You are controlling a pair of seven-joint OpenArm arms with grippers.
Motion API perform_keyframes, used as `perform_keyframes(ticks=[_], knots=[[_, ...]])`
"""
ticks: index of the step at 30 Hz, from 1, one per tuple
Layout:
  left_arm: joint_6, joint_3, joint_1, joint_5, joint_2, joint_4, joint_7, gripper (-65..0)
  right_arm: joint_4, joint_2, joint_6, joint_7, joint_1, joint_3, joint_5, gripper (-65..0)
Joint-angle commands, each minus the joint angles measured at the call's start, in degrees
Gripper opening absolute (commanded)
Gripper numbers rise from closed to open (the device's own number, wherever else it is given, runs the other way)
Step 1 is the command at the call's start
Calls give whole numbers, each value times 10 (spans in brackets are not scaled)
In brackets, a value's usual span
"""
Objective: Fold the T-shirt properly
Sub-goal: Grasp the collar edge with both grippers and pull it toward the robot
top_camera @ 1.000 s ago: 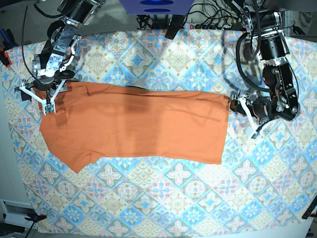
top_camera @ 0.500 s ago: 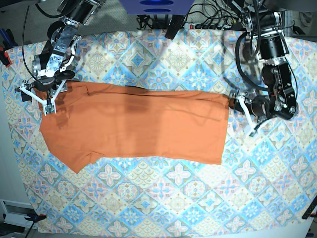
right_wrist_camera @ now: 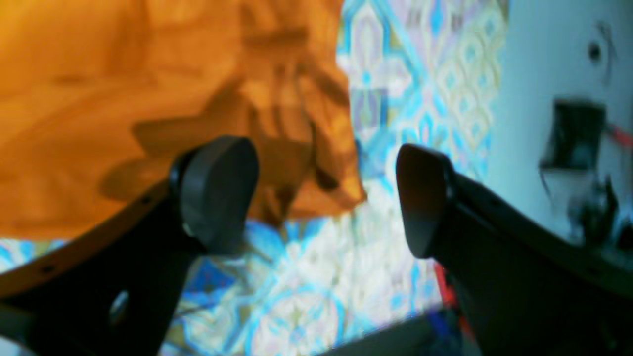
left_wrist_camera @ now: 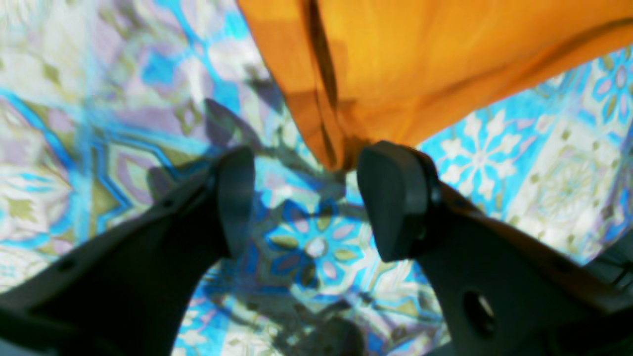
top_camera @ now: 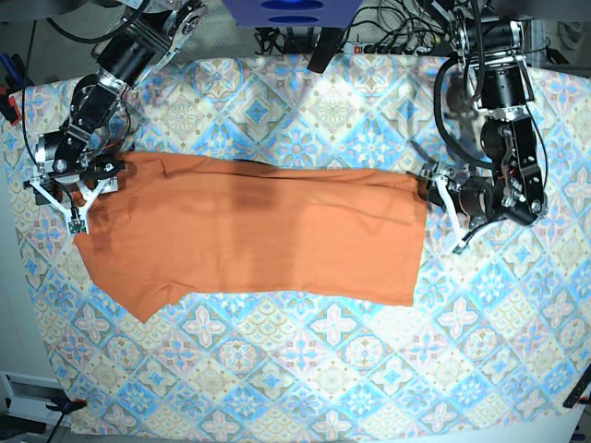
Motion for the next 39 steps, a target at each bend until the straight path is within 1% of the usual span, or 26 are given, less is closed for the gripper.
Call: perform_keyframes(ticks=[1,4,8,12,14,16,19,21,25,29,30,31,33,35,37,38,39], knots=[[-1,-1,-9,-5,-6,9,-3,-286,-9,8,-1,-1,10,1,-5,-196],[-1,-1,-10,-5,-5,8,-3,-286,-48,23,-2,-3,33,2,-5,-197],[-1,-1,-10,-4,-5,7,-3,-285,-105,40,-4,1,40,3,-5,-197],[-1,-1,-17,-4,-5,-31,-3,-285,-125,47,-34,5,50,18,-4,-195],[-1,2,-24,-4,-6,-69,-3,-285,-128,47,-34,13,57,31,-6,-195],[-1,20,-26,-4,-9,-96,-22,-285,-132,49,-34,14,59,37,-6,-195],[-1,52,-26,-4,-10,-126,-46,-285,-161,62,-34,15,59,39,-6,-195],[-1,62,-26,-4,-10,-134,-57,-285,-197,76,-35,31,62,39,-3,-195],[-1,63,-26,-5,-7,-137,-60,-285,-275,86,-35,66,80,53,-5,-196],[-1,64,-26,-5,-6,-137,-58,-292,-308,88,-35,72,80,68,-5,-197],[-1,64,-26,-5,-6,-137,-58,-309,-308,88,-35,71,80,67,-6,-197],[-1,66,-25,-5,-6,-137,-58,-340,-308,88,-35,70,79,66,-6,-197],[-1,92,-25,-10,-9,-137,-58,-418,-308,88,-35,62,77,65,-7,-198],[-1,120,-25,-11,-9,-137,-58,-503,-308,88,-34,51,77,60,-7,-217],[-1,145,-25,-11,-9,-137,-58,-570,-308,88,-34,41,77,41,-7,-266],[-1,158,-26,-11,-8,-137,-58,-596,-307,87,-34,38,77,32,-7,-300],[-1,169,-26,-11,-7,-137,-58,-621,-307,87,-34,35,77,26,-7,-351]])
